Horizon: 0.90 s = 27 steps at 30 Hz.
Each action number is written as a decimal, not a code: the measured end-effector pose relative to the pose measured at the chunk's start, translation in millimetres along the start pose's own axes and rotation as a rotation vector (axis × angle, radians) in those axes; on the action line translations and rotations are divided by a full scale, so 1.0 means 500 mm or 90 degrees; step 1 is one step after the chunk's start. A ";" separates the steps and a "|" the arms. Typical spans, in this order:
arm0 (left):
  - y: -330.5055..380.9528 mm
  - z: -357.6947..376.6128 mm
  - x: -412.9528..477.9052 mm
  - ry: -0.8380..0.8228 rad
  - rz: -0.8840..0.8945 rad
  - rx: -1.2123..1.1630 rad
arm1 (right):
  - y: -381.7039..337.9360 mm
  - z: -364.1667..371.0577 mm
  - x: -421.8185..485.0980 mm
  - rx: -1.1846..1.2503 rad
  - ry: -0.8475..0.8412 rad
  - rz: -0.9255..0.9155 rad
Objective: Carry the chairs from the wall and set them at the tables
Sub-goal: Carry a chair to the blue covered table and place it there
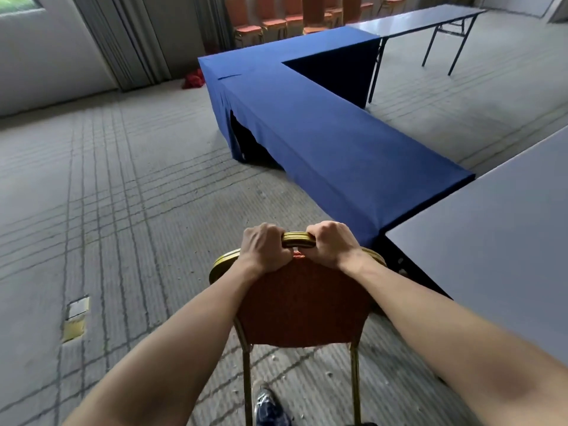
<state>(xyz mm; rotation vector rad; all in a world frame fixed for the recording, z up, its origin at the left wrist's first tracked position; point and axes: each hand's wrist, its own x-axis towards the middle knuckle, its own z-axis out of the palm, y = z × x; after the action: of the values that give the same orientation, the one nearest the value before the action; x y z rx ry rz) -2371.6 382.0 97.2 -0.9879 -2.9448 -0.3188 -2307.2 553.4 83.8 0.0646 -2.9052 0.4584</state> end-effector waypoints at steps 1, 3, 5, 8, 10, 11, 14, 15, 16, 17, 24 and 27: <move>-0.033 -0.007 0.031 -0.003 0.009 0.001 | -0.007 0.009 0.040 -0.003 -0.005 0.011; -0.085 -0.020 0.095 -0.012 0.030 0.010 | -0.018 0.019 0.109 -0.018 0.010 0.038; -0.131 -0.031 0.163 -0.009 0.046 0.006 | -0.019 0.024 0.178 -0.037 0.014 0.053; -0.186 -0.032 0.264 -0.007 0.074 0.004 | -0.006 0.044 0.273 -0.062 0.026 0.077; -0.221 -0.027 0.344 -0.020 0.088 0.000 | 0.017 0.064 0.341 -0.058 0.038 0.102; -0.232 -0.025 0.378 -0.029 0.102 0.001 | 0.031 0.074 0.370 -0.056 0.043 0.112; -0.258 -0.013 0.485 -0.047 0.137 0.018 | 0.080 0.105 0.453 -0.049 0.055 0.146; -0.267 -0.007 0.522 -0.042 0.146 0.023 | 0.096 0.113 0.483 -0.044 0.061 0.154; -0.278 -0.002 0.558 -0.032 0.151 0.025 | 0.111 0.116 0.513 -0.041 0.068 0.162; -0.286 0.002 0.598 -0.029 0.161 0.027 | 0.129 0.118 0.547 -0.037 0.076 0.166; -0.318 0.017 0.810 -0.057 0.220 -0.006 | 0.231 0.113 0.711 -0.059 0.085 0.208; -0.320 0.027 0.927 -0.079 0.254 -0.019 | 0.284 0.112 0.781 -0.098 0.119 0.241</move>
<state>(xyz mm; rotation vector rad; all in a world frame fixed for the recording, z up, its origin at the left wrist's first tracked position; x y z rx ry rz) -2837.3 535.7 92.6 -1.6129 -2.7570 -0.2979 -2710.4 666.3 68.3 -0.5290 -2.7552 0.2760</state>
